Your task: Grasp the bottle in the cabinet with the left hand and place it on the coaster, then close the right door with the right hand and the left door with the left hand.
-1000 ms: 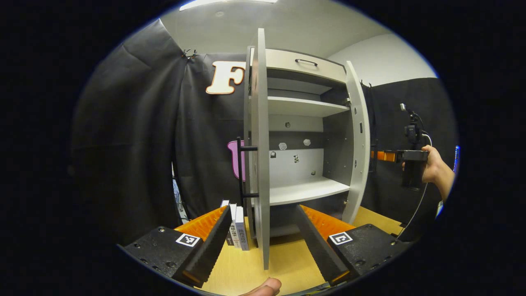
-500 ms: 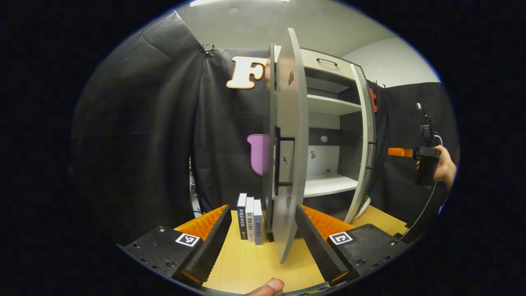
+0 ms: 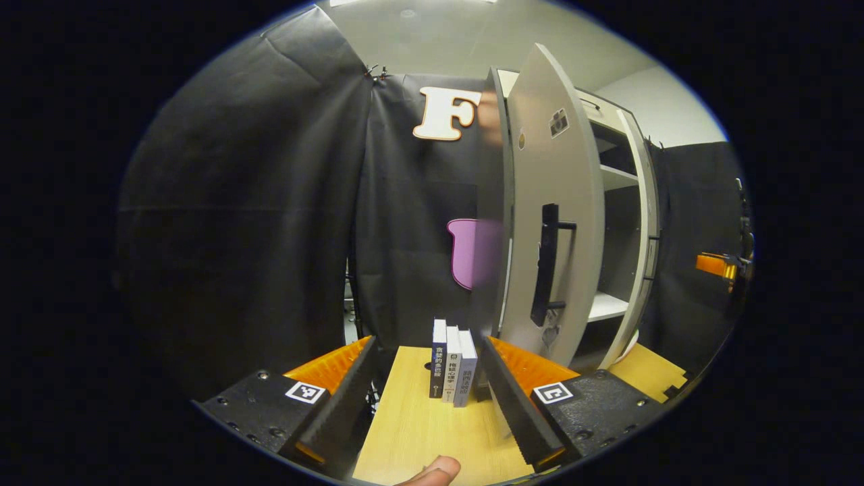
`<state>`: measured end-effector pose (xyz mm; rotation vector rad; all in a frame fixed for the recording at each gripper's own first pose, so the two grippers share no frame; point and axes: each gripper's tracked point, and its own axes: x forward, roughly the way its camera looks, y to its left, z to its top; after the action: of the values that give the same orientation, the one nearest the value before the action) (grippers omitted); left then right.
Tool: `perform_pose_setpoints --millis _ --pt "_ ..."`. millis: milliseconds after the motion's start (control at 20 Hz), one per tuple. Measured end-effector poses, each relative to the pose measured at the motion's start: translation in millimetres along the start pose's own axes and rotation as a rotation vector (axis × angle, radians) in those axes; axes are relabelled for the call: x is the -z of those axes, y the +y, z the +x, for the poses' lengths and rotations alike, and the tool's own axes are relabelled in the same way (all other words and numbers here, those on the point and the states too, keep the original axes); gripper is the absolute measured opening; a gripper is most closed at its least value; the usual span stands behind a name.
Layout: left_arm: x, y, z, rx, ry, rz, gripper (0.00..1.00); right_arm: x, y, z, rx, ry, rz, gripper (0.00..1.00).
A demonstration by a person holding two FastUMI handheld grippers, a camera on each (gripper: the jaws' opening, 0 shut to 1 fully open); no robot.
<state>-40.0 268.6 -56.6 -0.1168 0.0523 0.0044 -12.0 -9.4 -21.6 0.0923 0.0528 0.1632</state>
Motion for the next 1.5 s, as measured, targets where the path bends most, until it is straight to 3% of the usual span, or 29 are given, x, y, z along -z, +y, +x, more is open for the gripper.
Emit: perform_pose_setpoints --millis 100,200,250,450,500,550,600,650,850,950,1150,1200,1250,1450,1500 --pt "-2.3 -2.3 14.6 0.008 0.008 -0.008 0.96 -3.1 14.0 -17.0 -0.030 -0.007 0.033 0.96" --pt "-8.3 -13.2 25.7 0.031 0.011 -0.009 0.93 -17.3 13.3 -31.7 -0.026 -0.032 0.041 0.93" --pt "-15.0 -20.3 31.6 0.043 0.005 0.000 0.93 -20.6 12.6 -37.7 -0.022 -0.037 0.048 0.99" --pt "-30.7 -53.1 51.2 0.084 -0.018 0.050 0.96 -36.7 2.1 -61.7 0.019 -0.054 0.099 0.95" --pt "-31.7 -60.5 55.9 0.096 -0.014 0.047 0.93 -41.3 0.1 -68.6 0.017 -0.067 0.110 0.95" --pt "-31.6 -69.0 61.1 0.107 -0.003 0.025 0.96 -45.0 1.1 -75.1 0.006 -0.079 0.121 0.95" --pt "-34.5 -68.9 64.5 0.080 -0.004 0.012 0.96 -45.5 0.5 -78.8 -0.006 -0.083 0.123 0.95" --pt "-36.5 -72.6 66.3 0.072 -0.006 0.008 0.90 -45.3 -3.4 -81.7 -0.007 -0.084 0.118 0.93" --pt "-35.3 -93.5 60.2 0.081 0.002 0.042 1.00 -35.5 -17.2 -88.3 0.012 -0.076 0.030 0.96" --pt "-36.5 -103.1 59.8 0.069 -0.004 0.058 0.95 -31.4 -23.5 -86.6 0.021 -0.079 -0.007 0.95" --pt "-35.7 -115.9 60.0 0.038 -0.017 0.038 0.95 -27.6 -27.7 -81.9 0.012 -0.082 -0.050 0.96" --pt "-34.6 -120.3 60.3 0.038 -0.016 0.032 0.90 -25.5 -28.4 -80.8 0.004 -0.077 -0.052 0.95" --pt "-34.7 -124.2 59.9 0.036 -0.015 0.033 0.95 -22.0 -30.7 -80.0 0.004 -0.069 -0.060 0.95" --pt "-34.3 -138.3 61.6 0.031 -0.016 0.045 0.95 -13.1 -46.6 -76.4 0.030 -0.051 -0.106 0.96" --pt "-33.1 -142.3 62.1 0.035 -0.011 0.042 0.90 -12.0 -45.6 -74.1 0.023 -0.051 -0.102 0.96"
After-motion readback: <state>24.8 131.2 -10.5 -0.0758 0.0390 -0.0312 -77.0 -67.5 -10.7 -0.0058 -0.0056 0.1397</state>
